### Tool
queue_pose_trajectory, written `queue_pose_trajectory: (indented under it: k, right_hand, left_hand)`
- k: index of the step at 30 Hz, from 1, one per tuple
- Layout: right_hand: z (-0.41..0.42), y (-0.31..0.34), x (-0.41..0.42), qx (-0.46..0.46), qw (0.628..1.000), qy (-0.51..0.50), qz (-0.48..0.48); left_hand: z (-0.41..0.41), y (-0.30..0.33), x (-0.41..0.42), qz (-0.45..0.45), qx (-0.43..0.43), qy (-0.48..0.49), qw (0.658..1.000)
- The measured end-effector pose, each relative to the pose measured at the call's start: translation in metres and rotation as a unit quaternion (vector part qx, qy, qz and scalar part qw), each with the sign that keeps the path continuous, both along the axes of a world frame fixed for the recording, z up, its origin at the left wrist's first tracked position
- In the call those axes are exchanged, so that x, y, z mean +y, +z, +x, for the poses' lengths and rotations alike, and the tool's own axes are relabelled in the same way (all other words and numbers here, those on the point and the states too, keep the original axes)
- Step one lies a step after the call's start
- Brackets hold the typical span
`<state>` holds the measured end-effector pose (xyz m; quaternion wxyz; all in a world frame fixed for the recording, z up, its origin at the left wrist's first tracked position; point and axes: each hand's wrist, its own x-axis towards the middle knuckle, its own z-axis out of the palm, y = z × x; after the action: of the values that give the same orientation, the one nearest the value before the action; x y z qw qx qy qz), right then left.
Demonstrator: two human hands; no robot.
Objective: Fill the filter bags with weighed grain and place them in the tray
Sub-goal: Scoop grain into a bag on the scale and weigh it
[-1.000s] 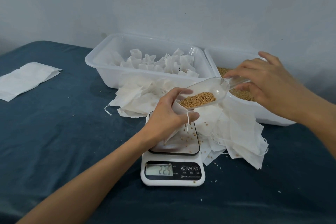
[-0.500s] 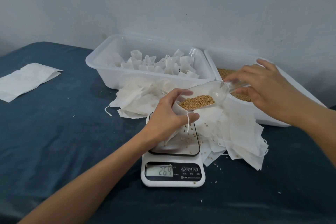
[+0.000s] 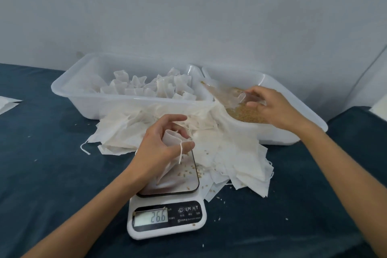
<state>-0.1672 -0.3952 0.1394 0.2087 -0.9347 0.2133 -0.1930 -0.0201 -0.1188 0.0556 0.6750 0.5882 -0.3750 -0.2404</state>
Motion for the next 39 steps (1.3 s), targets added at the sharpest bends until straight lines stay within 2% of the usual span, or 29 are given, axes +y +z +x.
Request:
queue_pose_trajectory:
  k: [3,7,12,16,18,20,22,23,27,32,36,39]
  right_hand:
    - [0.007,-0.008,-0.031,0.022,0.992,-0.121,-0.007]
    - [0.013,-0.017,-0.062,0.127,0.967,-0.220,-0.011]
    - [0.019,-0.033,-0.077,0.260,0.933,-0.248,-0.007]
    - [0.021,-0.037,-0.079,0.305,0.913,-0.267,-0.049]
    - [0.024,-0.032,-0.068,0.257,0.919,-0.280,-0.102]
    - [0.030,-0.028,-0.045,0.100,0.956,-0.236,-0.140]
    - [0.038,-0.026,-0.002,-0.074,0.982,-0.133,-0.112]
    - [0.041,-0.027,0.023,-0.123,0.985,-0.080,-0.088]
    - [0.054,-0.048,0.096,-0.162,0.985,0.053,-0.006]
    - [0.059,-0.070,0.101,-0.236,0.969,0.054,0.056]
    - [0.058,-0.077,0.098,-0.275,0.958,0.068,0.049]
    - [0.055,-0.076,0.095,-0.285,0.955,0.076,0.035]
  left_hand:
    - [0.001,0.000,0.000,-0.008,-0.004,0.001,1.000]
    - [-0.001,-0.001,-0.001,-0.007,0.002,0.003,1.000]
    - [0.000,-0.001,0.000,-0.009,0.001,0.004,1.000]
    - [-0.002,-0.001,0.000,-0.004,0.006,-0.003,1.000]
    - [-0.002,0.000,0.001,-0.002,0.006,-0.007,1.000]
    - [-0.003,0.001,0.002,0.003,-0.001,-0.003,1.000]
    - [-0.002,0.002,0.004,0.022,-0.024,0.006,0.999]
    - [-0.002,0.002,0.004,0.030,-0.036,0.011,0.999]
    - [0.001,-0.001,0.004,0.023,-0.071,0.031,0.997]
    - [0.012,-0.002,0.003,0.007,-0.072,0.066,0.995]
    - [0.028,0.009,-0.003,-0.004,-0.068,0.095,0.993]
    - [0.058,0.032,-0.018,-0.002,-0.107,0.126,0.986]
